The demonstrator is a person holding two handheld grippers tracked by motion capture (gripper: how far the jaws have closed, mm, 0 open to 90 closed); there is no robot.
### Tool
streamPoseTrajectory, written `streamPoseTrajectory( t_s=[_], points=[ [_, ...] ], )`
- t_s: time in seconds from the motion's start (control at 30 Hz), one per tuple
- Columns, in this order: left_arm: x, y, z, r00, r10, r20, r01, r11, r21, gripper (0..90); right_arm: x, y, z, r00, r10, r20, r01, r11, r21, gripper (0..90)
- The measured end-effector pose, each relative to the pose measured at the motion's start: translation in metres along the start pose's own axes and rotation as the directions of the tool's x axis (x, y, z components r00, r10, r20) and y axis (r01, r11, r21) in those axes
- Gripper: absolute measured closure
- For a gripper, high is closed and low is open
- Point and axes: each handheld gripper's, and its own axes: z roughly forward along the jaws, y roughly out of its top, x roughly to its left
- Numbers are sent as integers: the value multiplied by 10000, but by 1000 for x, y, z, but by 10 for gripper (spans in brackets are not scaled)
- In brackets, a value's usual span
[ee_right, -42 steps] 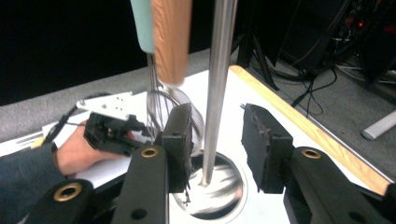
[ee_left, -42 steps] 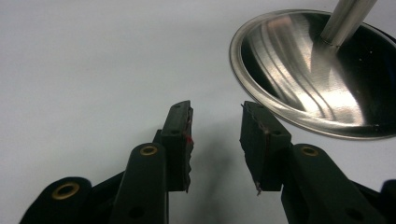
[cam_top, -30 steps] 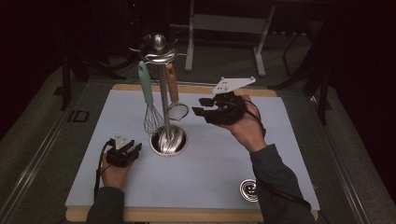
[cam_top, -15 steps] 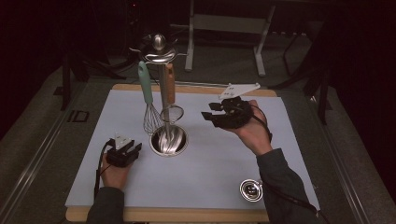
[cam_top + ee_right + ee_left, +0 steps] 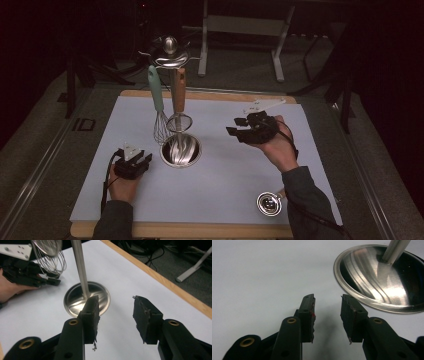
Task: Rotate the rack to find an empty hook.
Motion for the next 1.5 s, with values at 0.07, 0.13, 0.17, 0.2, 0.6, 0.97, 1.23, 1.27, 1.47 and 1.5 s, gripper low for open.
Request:
streamPoseTrajectory(
  t_s=[0.07,0.13,0.17,0.2,0.6,0.97,1.23,1.27,1.47,1.5],
  points=[
    [0,0,0,10000,38,8,-38,10000,-4,637,-3,-5,0,9999,118,-18,-118,9999,24,558],
    [-1,0,0,10000,54,5,-54,10000,-10,638,-6,-10,0,9996,290,-25,-290,9996,-16,558],
    [-1,0,0,10000,59,5,-59,10000,-15,638,-7,-12,0,9994,335,-33,-335,9994,-21,558],
    [-1,0,0,10000,60,4,-60,10000,-14,639,-8,-15,0,9992,405,-40,-405,9992,-12,558],
    [-2,-1,-3,9997,229,-110,-233,9992,-319,657,-17,-45,4,9972,717,220,-725,9967,372,554],
    [-3,16,-28,9960,-396,796,512,9876,-1485,713,-24,-77,4,9926,1134,430,-1164,9905,736,552],
    [0,29,-46,9908,-625,1203,865,9747,-2061,721,-20,-100,7,9876,1497,478,-1527,9860,670,539],
    [1,30,-49,9898,-664,1263,928,9718,-2168,721,-20,-103,8,9876,1466,560,-1505,9859,730,537],
    [4,39,-62,9860,-744,1495,1113,9602,-2561,718,-24,-121,10,9826,1671,806,-1743,9804,919,520],
    [4,41,-64,9851,-736,1553,1130,9582,-2627,718,-24,-124,10,9812,1742,834,-1817,9789,933,518]
  ],
)
